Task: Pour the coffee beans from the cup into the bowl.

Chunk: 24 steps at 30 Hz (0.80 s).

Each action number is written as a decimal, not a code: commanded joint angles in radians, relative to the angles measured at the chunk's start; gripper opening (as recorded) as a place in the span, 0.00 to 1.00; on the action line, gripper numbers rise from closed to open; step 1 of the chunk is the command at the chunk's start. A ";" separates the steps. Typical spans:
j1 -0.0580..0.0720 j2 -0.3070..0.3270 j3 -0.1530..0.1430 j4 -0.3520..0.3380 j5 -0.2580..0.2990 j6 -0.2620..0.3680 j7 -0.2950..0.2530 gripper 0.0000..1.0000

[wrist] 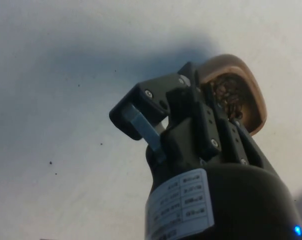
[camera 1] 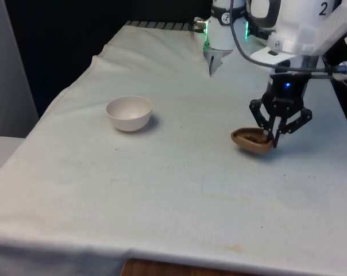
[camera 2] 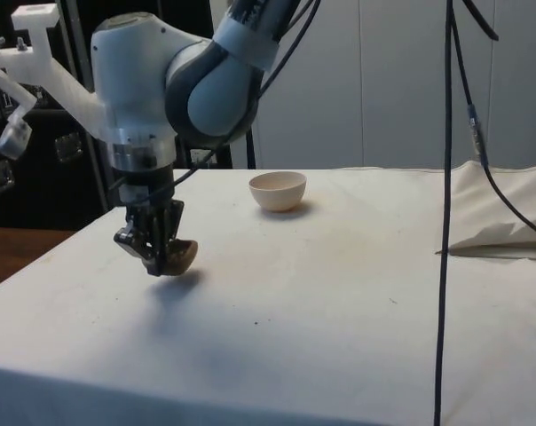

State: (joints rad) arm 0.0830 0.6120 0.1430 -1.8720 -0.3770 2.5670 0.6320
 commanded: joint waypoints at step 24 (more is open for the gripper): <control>-0.032 -0.103 0.006 -0.012 0.010 -0.077 -0.041 0.00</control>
State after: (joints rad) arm 0.0590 0.5190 0.1430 -1.8760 -0.3770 2.4930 0.6020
